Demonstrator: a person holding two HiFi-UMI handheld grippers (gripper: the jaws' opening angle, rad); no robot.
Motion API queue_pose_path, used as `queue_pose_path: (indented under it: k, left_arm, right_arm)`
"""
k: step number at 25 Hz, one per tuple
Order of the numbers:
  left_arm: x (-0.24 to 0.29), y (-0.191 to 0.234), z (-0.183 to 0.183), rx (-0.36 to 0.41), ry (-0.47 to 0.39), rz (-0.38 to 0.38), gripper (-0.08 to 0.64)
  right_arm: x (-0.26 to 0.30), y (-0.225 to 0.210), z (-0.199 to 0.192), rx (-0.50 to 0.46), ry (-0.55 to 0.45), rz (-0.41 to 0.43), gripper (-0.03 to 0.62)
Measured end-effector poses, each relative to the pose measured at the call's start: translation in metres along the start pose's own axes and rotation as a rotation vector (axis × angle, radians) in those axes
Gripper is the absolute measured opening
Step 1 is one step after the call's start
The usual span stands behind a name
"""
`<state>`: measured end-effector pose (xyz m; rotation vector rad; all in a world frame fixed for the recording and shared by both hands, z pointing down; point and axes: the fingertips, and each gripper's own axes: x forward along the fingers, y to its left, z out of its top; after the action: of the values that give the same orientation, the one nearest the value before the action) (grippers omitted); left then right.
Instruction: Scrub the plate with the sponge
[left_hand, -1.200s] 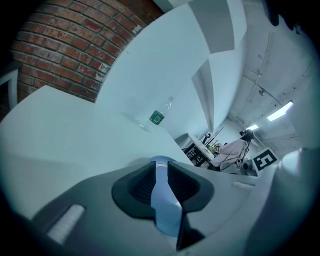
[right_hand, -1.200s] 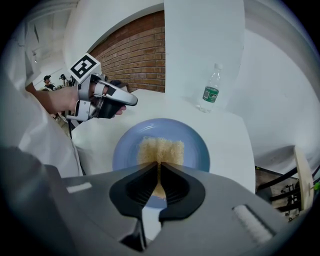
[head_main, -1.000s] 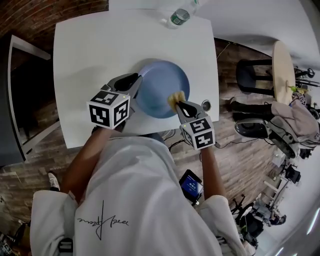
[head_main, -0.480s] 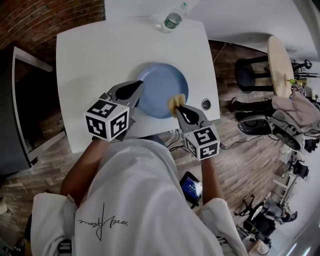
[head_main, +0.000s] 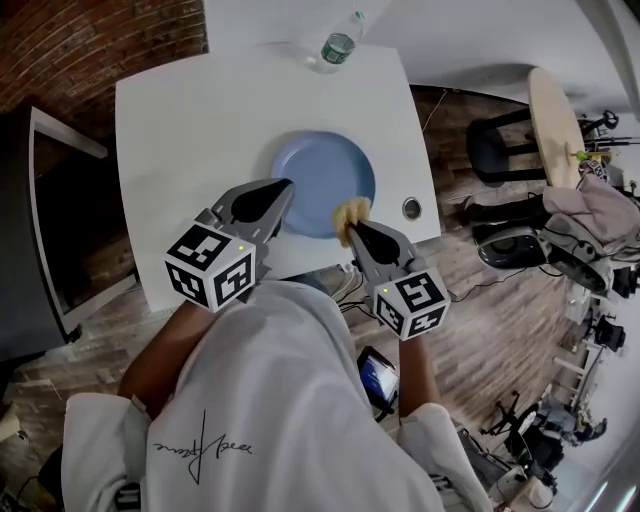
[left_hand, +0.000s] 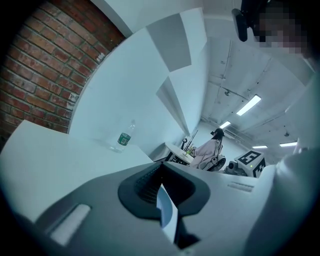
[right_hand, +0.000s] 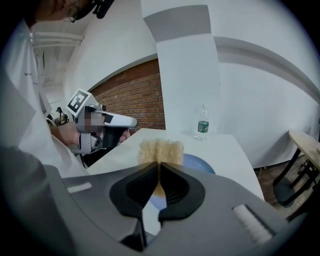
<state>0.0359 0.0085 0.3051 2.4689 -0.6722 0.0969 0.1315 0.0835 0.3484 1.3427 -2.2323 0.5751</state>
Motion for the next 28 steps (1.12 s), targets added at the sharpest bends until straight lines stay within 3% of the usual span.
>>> queue_pose_path:
  k: [5, 28]
  left_arm:
    - [-0.008, -0.020, -0.002, 0.001, -0.003, -0.055, 0.014]
    - [-0.015, -0.044, -0.009, 0.074, 0.002, -0.027, 0.014]
  right_arm:
    - [-0.012, 0.010, 0.005, 0.024, -0.045, 0.014, 0.021]
    - [-0.058, 0.019, -0.003, 0.071, -0.076, -0.036, 0.023]
